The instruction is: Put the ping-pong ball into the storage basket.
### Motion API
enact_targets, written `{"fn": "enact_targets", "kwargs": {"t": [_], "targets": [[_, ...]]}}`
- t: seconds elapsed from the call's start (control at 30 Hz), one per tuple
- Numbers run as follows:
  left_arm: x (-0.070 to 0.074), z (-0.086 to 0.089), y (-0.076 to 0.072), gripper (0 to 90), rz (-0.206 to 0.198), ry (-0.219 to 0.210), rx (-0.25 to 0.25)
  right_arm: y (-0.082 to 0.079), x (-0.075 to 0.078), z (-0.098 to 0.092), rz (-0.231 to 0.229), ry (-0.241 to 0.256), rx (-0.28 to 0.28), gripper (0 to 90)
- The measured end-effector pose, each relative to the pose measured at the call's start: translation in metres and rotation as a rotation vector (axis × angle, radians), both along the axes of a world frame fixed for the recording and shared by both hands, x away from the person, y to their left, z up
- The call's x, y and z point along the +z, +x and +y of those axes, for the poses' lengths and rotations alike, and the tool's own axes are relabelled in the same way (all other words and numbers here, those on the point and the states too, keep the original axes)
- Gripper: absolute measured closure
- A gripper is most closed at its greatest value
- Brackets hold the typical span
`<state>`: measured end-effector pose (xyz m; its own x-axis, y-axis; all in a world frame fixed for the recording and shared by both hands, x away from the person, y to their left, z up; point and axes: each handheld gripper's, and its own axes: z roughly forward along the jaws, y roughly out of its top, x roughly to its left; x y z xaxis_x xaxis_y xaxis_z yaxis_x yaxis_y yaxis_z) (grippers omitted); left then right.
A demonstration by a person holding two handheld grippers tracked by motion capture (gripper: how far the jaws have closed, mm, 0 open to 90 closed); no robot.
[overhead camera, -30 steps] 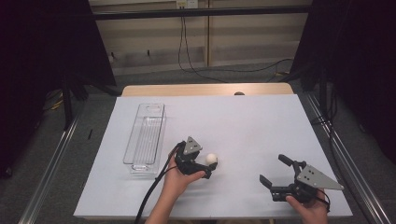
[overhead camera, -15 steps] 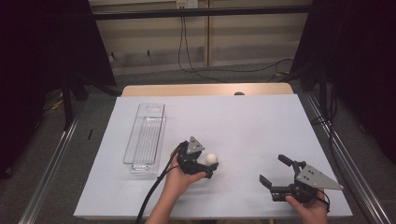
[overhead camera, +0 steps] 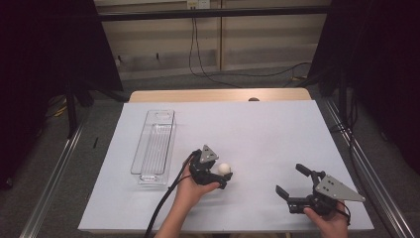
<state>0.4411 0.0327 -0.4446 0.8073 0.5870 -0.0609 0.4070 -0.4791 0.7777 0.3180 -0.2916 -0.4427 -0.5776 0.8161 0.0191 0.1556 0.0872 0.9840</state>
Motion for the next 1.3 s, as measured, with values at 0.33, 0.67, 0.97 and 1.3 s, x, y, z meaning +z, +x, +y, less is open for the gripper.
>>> {"fn": "enact_targets", "kwargs": {"t": [0.33, 0.67, 0.97, 1.3], "targets": [[-0.0004, -0.0010, 0.0023, 18.2, 0.024, -0.007, -0.014, 0.0004, 0.0004, 0.0003, 0.001, 0.004, 0.001, 2.9], [-0.0024, -0.0033, 0.0042, 26.5, 0.024, 0.021, -0.038, 0.0004, 0.0001, 0.0001, 0.005, 0.007, 0.001, 3.0], [-0.0058, -0.0061, 0.0061, 34.2, 0.042, -0.007, -0.057, 0.0005, 0.0004, -0.0006, 0.003, 0.012, -0.010, 3.1], [-0.0069, -0.0075, 0.0072, 39.3, 0.052, 0.024, -0.056, 0.0010, 0.0003, -0.0012, 0.000, 0.010, -0.011, 3.1]]}}
